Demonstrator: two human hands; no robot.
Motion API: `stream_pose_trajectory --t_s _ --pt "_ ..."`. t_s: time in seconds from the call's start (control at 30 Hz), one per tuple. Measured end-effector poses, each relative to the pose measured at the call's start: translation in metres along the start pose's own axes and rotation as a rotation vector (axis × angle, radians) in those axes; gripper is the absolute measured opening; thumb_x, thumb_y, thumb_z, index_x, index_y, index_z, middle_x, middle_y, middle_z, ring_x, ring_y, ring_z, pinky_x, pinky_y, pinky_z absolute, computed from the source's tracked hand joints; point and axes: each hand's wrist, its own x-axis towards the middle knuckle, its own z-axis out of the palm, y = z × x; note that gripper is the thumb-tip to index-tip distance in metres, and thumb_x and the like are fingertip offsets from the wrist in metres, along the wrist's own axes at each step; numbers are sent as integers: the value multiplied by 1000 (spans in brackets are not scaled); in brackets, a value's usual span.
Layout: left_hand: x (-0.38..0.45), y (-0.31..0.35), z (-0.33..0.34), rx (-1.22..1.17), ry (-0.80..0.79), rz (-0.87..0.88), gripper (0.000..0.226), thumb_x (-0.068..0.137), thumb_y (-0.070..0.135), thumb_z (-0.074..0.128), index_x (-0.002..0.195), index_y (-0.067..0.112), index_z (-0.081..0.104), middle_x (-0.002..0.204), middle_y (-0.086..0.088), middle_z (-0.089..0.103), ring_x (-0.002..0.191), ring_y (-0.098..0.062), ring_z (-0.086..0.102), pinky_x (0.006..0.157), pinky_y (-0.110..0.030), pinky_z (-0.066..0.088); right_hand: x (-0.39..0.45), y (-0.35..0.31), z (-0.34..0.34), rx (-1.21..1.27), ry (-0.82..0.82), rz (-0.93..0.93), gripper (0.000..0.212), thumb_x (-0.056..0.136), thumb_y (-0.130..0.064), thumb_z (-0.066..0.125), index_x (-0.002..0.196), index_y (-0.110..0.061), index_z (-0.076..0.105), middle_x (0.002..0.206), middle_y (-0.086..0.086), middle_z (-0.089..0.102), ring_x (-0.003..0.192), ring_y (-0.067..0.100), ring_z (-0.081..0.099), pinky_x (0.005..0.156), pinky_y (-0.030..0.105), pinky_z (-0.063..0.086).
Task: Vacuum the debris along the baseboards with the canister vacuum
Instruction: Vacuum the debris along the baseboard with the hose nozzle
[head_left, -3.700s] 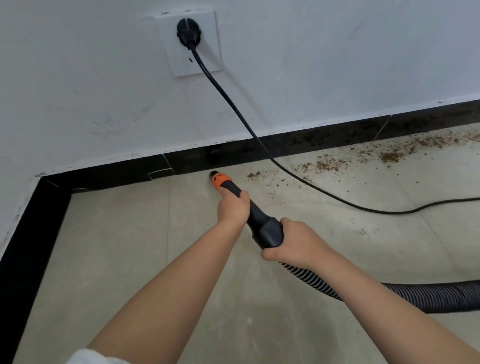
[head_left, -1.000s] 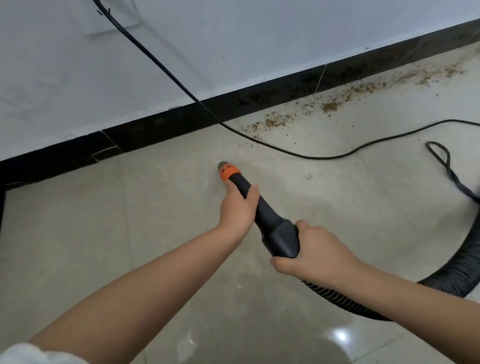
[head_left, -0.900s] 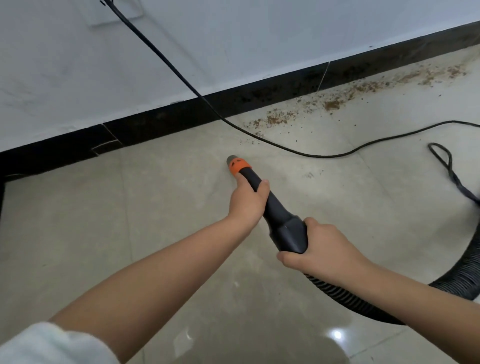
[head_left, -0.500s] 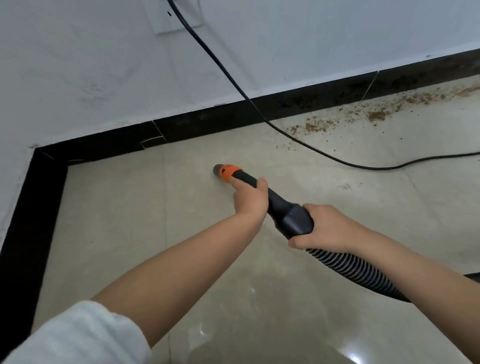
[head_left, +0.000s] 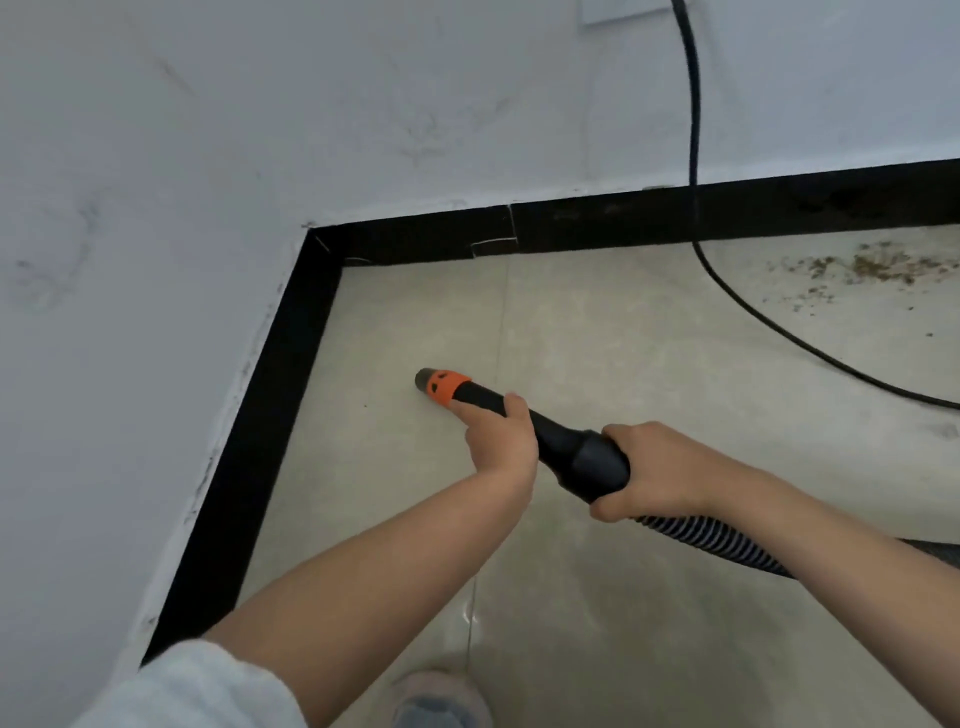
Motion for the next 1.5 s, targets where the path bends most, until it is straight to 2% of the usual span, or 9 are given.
stream_pose_trajectory --t_s 0.17,0.3,0.5,0.7,0.9,1.0,1.17,1.4,1.5 --pt "12 -21 -44 -32 139 -21 66 99 26 40 150 16 1 138 -17 44 122 -33 48 102 -37 38 25 -32 30 -46 -86 -93 40 68 -38 74 89 -22 45 77 -10 50 71 12 53 52 19 38" --pt "28 -24 -69 -48 201 -30 63 99 24 40 151 17 5 137 -18 45 122 -35 48 102 -40 38 44 -52 49 -33 -108 -130 42 70 -38 73 93 -20 43 86 -4 52 76 15 53 56 23 40" --pt "51 -4 -81 -42 98 32 58 99 26 41 151 18 14 144 -14 39 128 -32 43 108 -40 35 62 -72 63 44 18 -43 45 73 -43 69 95 -18 39 89 -2 50 79 16 53 63 26 44" --pt "63 19 -65 14 -46 83 57 100 29 39 151 20 16 141 -12 43 124 -30 46 104 -36 38 60 -78 63 151 163 73 47 76 -46 67 97 -18 36 89 -2 49 80 16 53 61 26 42" --pt "80 35 -62 14 57 50 56 101 30 34 151 19 12 138 -16 45 123 -32 47 101 -38 39 83 -83 39 140 129 54 47 74 -44 69 100 -17 41 99 2 56 84 18 56 68 28 48" --pt "100 48 -69 37 55 53 57 101 30 35 151 18 12 139 -16 43 124 -32 46 102 -38 38 102 -93 41 210 196 52 52 76 -47 69 101 -17 34 96 2 54 83 20 57 69 31 51" --pt "128 66 -77 53 63 71 58 100 29 37 151 19 12 137 -17 45 121 -33 48 98 -36 40 131 -109 47 315 261 30 49 84 -51 59 109 -12 44 96 6 61 83 23 61 71 35 52" --pt "143 65 -85 -1 189 0 58 99 29 39 149 17 13 137 -19 42 117 -34 51 93 -38 43 148 -114 44 369 147 -57 42 86 -48 58 108 -16 41 88 -3 55 82 18 58 73 33 48" --pt "141 58 -91 -39 235 -30 57 99 29 39 149 16 14 137 -19 41 118 -34 50 94 -38 43 148 -115 43 288 92 -90 45 85 -50 58 110 -16 41 94 -1 56 86 18 58 74 33 49"
